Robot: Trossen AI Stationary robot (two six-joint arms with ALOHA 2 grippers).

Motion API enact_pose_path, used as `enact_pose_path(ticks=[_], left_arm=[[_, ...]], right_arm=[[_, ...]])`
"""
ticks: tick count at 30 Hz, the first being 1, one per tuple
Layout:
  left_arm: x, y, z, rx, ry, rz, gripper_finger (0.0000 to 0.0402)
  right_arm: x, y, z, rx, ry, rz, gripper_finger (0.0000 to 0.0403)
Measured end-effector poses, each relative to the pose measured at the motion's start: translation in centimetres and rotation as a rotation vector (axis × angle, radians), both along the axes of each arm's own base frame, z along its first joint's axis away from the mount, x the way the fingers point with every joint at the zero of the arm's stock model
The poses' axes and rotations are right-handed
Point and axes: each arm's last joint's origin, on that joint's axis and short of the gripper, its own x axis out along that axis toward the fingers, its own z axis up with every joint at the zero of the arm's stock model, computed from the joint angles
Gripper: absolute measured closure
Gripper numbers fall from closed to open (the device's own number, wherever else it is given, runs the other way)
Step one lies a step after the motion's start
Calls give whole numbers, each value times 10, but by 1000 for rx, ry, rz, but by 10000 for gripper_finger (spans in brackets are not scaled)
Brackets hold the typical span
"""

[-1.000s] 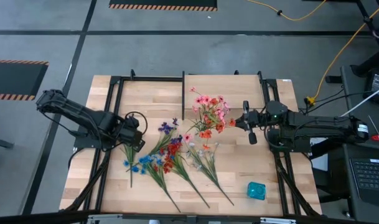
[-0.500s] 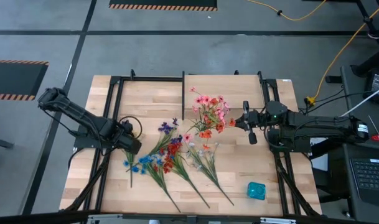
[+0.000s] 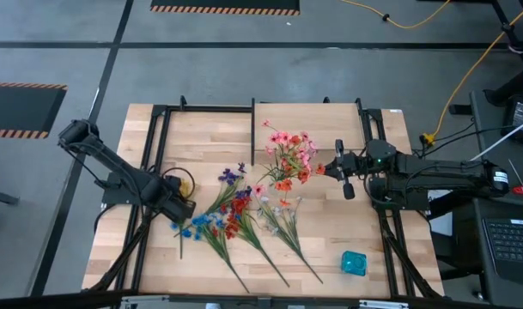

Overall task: Pick and place flowers into a vace then onto a shelf
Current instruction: Put the yellow flowers into the transparent vase

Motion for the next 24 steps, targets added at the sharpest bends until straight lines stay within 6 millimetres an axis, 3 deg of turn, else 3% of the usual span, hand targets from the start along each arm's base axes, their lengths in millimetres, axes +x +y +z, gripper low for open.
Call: enact_pose_path(ticks=[24], left_arm=[[11, -16, -23, 56, 56, 98, 210]], right_arm=[[9, -2, -11, 16, 83, 1, 398]])
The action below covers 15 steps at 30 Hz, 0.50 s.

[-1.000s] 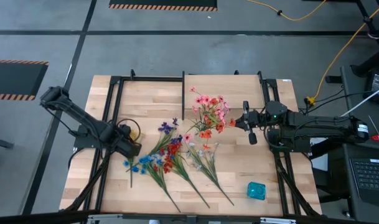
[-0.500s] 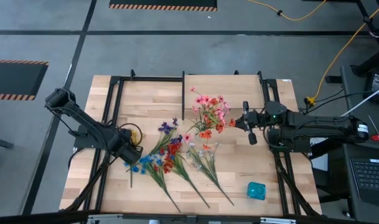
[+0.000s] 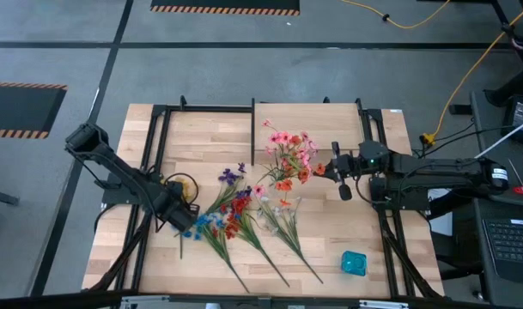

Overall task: Pick and place flowers into a vace then onto a shelf
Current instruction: Put the yellow flowers into the transparent vase

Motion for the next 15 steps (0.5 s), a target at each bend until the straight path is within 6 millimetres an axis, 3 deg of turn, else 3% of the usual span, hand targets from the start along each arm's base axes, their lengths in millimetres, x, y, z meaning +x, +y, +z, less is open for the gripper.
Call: enact_pose_path(ticks=[15], left_arm=[[0, -19, -16, 34, 1, 100, 210]], right_arm=[[0, 0, 0, -25, -6, 6, 398]])
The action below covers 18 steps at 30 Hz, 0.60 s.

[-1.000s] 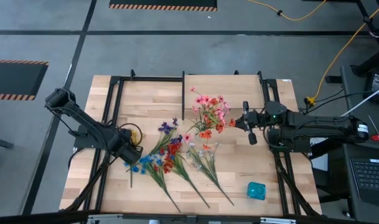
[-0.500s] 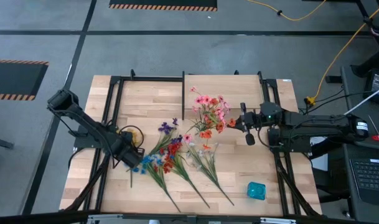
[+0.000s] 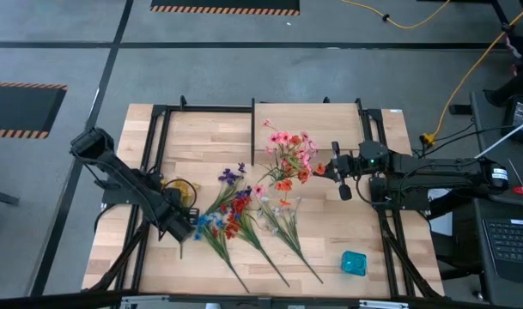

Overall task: Pick and place flowers into a vace then onto a shelf
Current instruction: Put the yellow flowers into the transparent vase

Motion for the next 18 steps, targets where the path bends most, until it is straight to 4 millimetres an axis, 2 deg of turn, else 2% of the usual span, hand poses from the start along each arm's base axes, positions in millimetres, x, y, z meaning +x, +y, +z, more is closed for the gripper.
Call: enact_pose_path(ticks=[18], left_arm=[[11, -8, -22, 36, 6, 42, 210]], right_arm=[[0, 0, 0, 1, 1, 0, 398]])
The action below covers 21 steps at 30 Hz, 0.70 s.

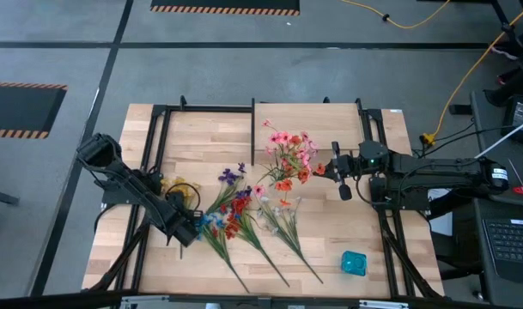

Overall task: Pick and place flowers into a vace then onto a shelf
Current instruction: Put the yellow flowers into the transparent vase

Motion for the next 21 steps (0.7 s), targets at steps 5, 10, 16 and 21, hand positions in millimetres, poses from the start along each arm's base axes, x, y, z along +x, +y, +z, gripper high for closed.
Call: enact_pose_path(ticks=[5, 10, 16, 21], left_arm=[[0, 0, -9, -6, 4, 1, 211], [-4, 3, -17, 2, -23, -4, 228], [-5, 6, -12, 5, -56, -27, 279], [-5, 6, -11, 15, -71, -29, 335]], right_arm=[[0, 0, 0, 2, 3, 0, 398], [0, 0, 0, 3, 3, -1, 398], [0, 0, 0, 3, 2, -1, 398], [0, 0, 0, 5, 1, -1, 398]])
